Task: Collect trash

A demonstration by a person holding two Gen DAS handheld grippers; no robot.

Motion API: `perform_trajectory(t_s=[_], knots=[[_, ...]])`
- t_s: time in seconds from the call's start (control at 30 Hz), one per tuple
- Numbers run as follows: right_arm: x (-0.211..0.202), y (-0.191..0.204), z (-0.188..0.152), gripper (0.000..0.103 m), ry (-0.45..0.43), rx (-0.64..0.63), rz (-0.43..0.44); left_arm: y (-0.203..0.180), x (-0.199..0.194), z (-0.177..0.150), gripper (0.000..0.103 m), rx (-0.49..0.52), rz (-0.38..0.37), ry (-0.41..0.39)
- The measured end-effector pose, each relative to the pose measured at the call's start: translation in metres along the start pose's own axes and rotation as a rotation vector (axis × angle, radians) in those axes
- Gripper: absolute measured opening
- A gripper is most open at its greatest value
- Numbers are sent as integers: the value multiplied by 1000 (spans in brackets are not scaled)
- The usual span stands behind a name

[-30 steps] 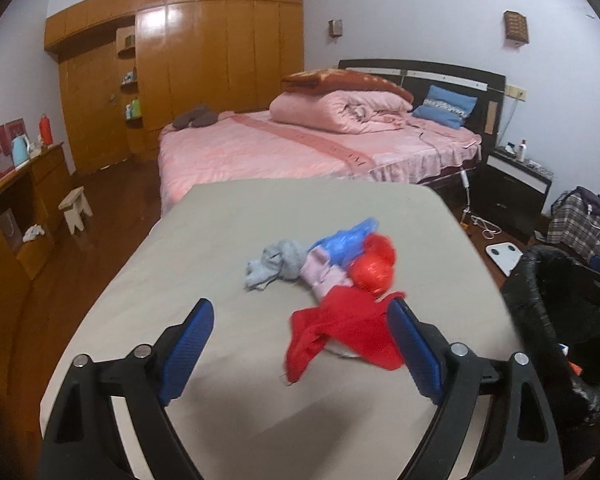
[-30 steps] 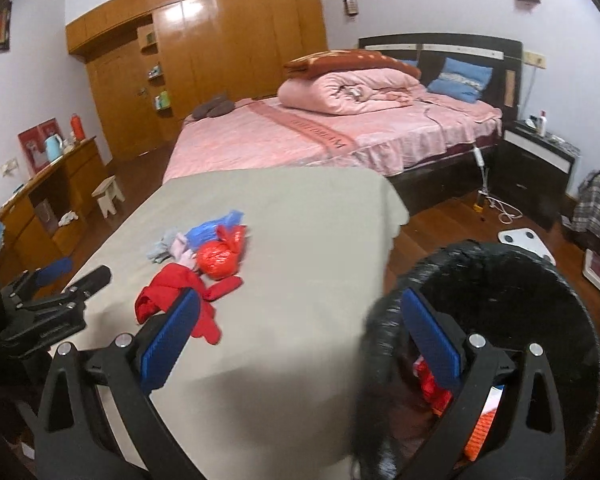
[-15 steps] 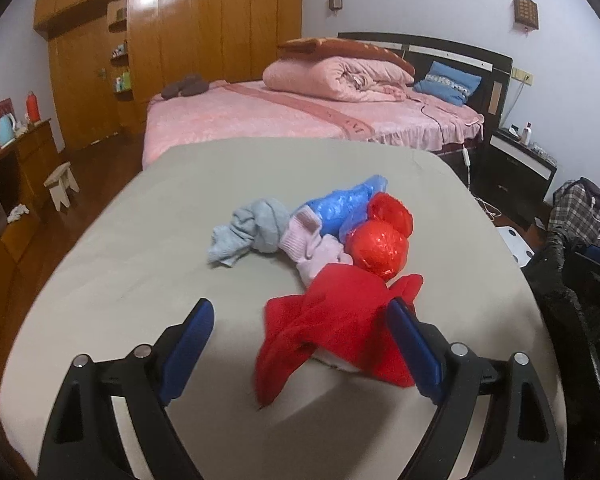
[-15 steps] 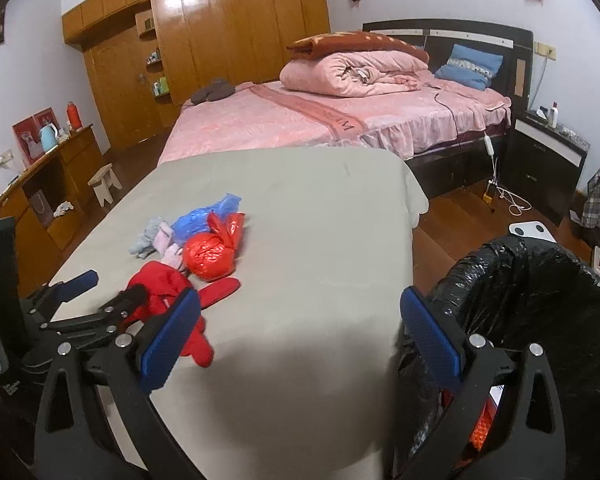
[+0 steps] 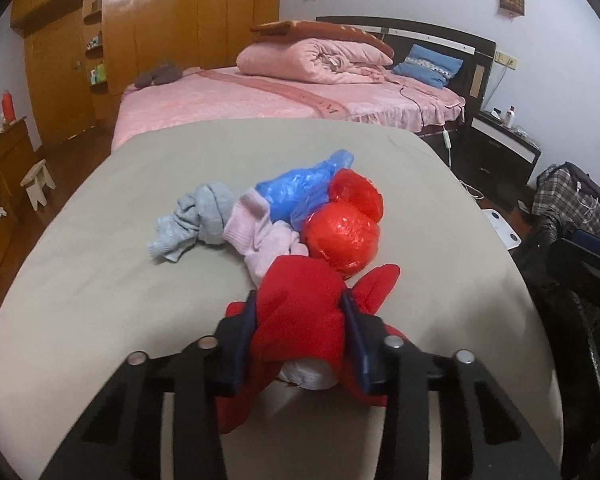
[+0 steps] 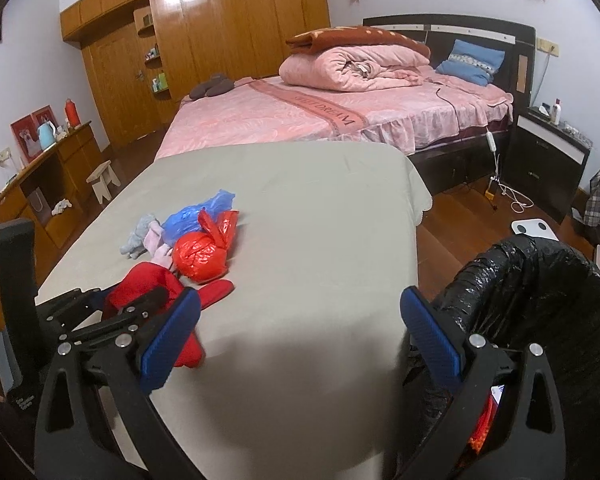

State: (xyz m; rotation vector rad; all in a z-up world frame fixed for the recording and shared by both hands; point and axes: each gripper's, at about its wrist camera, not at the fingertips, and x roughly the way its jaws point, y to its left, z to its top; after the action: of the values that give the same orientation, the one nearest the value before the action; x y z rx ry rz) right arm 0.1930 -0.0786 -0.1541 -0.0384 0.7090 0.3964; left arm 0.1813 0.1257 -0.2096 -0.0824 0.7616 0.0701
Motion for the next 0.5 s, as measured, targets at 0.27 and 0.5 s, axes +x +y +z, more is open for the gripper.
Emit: perform_trajectory(t_s=[0.27, 0.5], knots=[[-5, -1, 2, 97, -17, 4, -2, 4, -21, -2, 37, -41, 20, -29], [-9, 3, 2, 97, -21, 1, 6, 12, -38, 2, 38, -56, 14, -54]])
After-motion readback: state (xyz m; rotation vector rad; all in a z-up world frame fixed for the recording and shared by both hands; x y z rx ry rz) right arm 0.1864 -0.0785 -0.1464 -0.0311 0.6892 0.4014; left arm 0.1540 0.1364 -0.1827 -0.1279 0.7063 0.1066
